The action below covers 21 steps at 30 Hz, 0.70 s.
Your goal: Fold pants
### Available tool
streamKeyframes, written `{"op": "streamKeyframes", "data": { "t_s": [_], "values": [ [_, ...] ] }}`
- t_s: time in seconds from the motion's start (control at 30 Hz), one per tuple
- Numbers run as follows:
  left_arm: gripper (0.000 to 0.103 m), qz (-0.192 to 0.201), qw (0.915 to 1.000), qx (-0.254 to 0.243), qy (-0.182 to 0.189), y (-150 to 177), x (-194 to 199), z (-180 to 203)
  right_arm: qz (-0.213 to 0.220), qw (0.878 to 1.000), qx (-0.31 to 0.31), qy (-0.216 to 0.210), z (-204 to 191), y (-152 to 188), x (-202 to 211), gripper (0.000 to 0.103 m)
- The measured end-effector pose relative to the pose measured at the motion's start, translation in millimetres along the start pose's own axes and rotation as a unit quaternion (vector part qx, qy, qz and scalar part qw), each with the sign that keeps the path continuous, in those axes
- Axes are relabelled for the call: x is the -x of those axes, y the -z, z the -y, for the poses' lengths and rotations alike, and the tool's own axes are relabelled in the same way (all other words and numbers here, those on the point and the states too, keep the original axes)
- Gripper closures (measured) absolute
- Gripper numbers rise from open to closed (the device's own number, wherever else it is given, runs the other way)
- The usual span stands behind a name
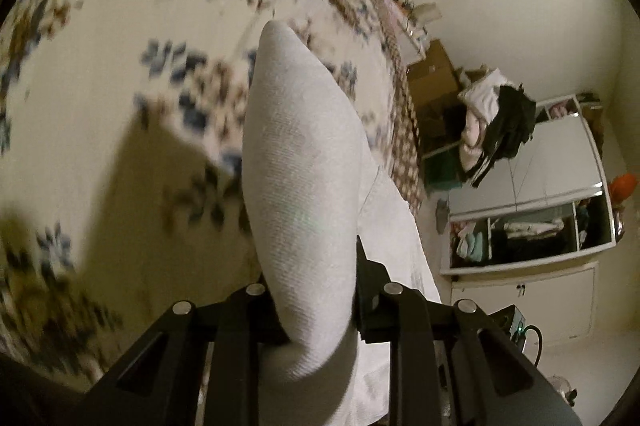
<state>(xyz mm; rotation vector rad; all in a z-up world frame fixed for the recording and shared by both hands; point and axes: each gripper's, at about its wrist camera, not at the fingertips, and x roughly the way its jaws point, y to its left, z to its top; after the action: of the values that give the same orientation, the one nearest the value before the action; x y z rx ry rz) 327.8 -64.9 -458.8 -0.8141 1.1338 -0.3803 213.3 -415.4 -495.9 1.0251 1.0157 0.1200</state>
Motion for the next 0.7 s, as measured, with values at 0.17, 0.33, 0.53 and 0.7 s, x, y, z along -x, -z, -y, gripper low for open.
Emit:
{"op": "streamKeyframes", "data": {
  "t_s": [0.17,0.33,0.53,0.7],
  "values": [
    [0.084,0.020,0.9997,-0.013,0.006,-89.1,-4.0,-12.9,0.017,0.999,0.034,-0.010,-66.8,-36.3,-53.2,0.077],
    [0.084,0.024,0.9993,-0.027,0.000,-189.0,-24.7,-43.2,0.040,0.998,0.041,-0.017,-118.1,-76.0,-140.9,0.077],
    [0.083,0.026,0.9985,-0.045,-0.014,-291.0,-56.4,-91.7,0.048,0.998,0.036,-0.023,-162.8,-118.7,-259.5,0.077],
    [0.083,0.011,0.9987,-0.029,-0.040,-327.9,-85.7,-143.6,0.034,0.999,0.038,-0.005,-176.7,-139.5,-343.5,0.077]
  ]
}}
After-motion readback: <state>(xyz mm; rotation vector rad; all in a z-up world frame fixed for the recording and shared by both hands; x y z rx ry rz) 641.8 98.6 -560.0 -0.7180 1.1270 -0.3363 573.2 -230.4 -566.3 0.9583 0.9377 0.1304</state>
